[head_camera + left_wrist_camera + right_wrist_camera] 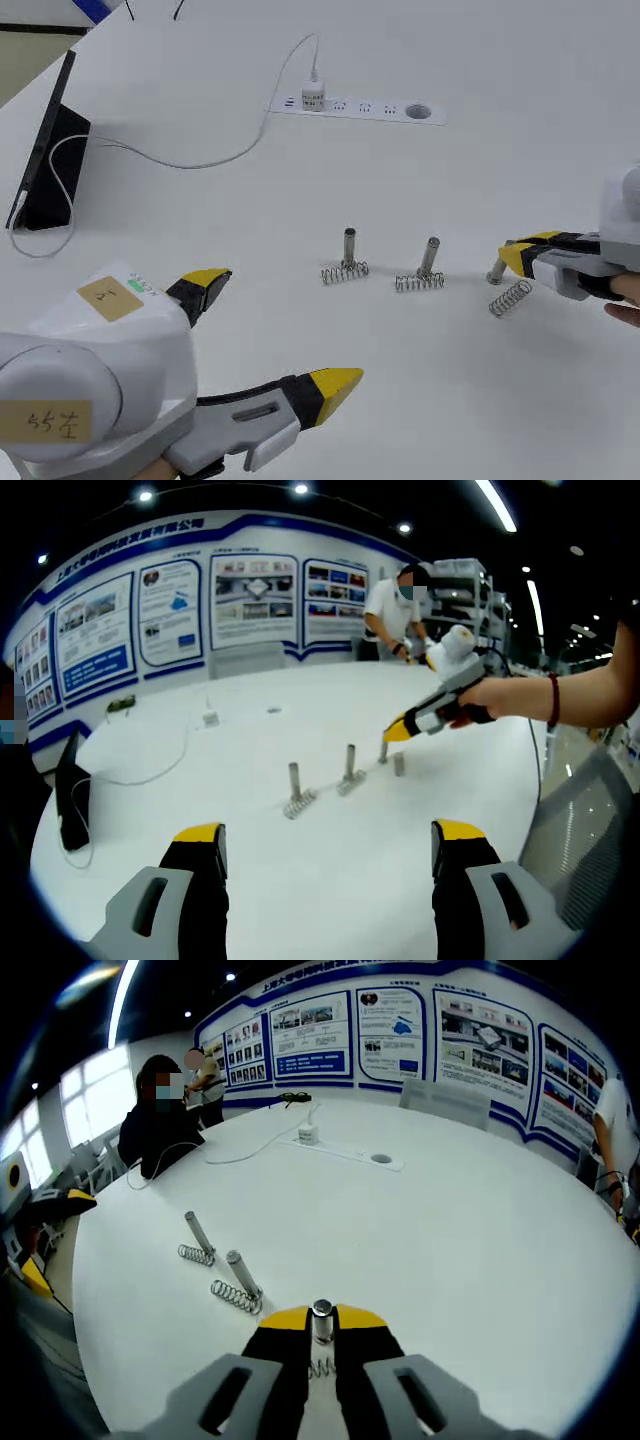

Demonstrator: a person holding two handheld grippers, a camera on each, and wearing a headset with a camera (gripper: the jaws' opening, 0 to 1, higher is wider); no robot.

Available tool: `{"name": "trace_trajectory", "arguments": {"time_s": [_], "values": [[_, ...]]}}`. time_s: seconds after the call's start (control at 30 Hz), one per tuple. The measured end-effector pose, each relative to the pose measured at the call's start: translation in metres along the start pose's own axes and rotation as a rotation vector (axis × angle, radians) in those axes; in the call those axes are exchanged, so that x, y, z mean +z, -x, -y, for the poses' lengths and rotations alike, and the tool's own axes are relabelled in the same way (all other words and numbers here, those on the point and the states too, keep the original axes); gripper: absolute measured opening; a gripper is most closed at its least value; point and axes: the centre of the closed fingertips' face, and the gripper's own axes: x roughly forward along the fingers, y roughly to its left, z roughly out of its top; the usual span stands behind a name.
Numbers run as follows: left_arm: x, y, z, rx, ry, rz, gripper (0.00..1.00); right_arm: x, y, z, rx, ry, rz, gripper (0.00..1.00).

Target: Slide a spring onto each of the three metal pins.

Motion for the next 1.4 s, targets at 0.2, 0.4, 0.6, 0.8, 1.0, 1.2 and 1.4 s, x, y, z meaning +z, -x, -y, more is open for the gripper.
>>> {"name": "trace_trajectory", "arguments": {"time_s": [0.2, 0.4, 0.6, 0.8, 1.0, 1.2, 1.4], "values": [[0.001, 0.0, 0.001, -0.001, -0.005, -0.002, 0.85, 0.0, 0.001, 0.0, 0.002, 0.009, 0.003, 0.09], [0.001, 0.0, 0.002, -0.005, -0.014, -0.003, 0.85, 0.004, 0.004, -0.001, 0.009, 0.006, 0.02, 0.15], [0.002, -0.003, 0.0, -0.009, -0.028, -0.007, 0.83, 0.01, 0.012, -0.007, 0.037, -0.003, 0.055, 0.23], [0.002, -0.01, -0.004, -0.024, -0.037, -0.015, 0.8, 0.02, 0.021, -0.016, 0.085, -0.007, 0.106, 0.33], [0.006, -0.016, -0.003, -0.053, -0.045, 0.004, 0.78, 0.024, 0.028, -0.024, 0.128, -0.021, 0.139, 0.41], [0.005, -0.025, -0.007, -0.079, -0.073, -0.017, 0.75, 0.024, 0.036, -0.031, 0.165, -0.045, 0.166, 0.48], [0.003, -0.033, -0.009, -0.097, -0.084, -0.018, 0.69, 0.024, 0.045, -0.039, 0.191, -0.025, 0.203, 0.55]]}}
